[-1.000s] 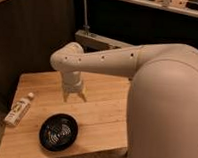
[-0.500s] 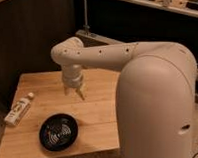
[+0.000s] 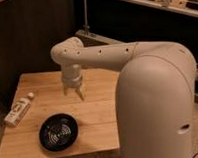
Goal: Place the bottle in the ceramic bowl
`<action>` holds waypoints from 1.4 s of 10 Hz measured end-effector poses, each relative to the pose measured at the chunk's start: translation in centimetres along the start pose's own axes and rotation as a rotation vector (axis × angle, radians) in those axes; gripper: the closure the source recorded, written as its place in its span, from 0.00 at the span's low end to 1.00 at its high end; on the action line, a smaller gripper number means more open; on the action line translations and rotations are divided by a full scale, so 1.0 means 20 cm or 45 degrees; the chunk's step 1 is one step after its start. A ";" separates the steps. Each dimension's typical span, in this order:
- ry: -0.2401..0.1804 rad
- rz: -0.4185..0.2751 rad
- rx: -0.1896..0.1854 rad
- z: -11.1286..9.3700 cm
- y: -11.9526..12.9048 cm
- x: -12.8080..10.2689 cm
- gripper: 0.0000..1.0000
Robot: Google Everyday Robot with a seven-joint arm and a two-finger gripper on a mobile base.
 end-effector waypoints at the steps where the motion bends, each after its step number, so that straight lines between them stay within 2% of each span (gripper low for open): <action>1: 0.068 -0.011 -0.042 0.02 0.01 0.00 0.35; 3: 0.126 -0.053 -0.100 0.06 0.08 0.03 0.35; 4: 0.140 -0.065 -0.107 0.07 0.09 0.03 0.35; 7: 0.134 -0.118 -0.133 0.07 0.21 0.08 0.35; 8: 0.129 -0.138 -0.155 0.07 0.27 0.10 0.35; 10: 0.130 -0.147 -0.176 0.06 0.31 0.11 0.35; 14: 0.131 -0.206 -0.203 0.06 0.53 0.15 0.35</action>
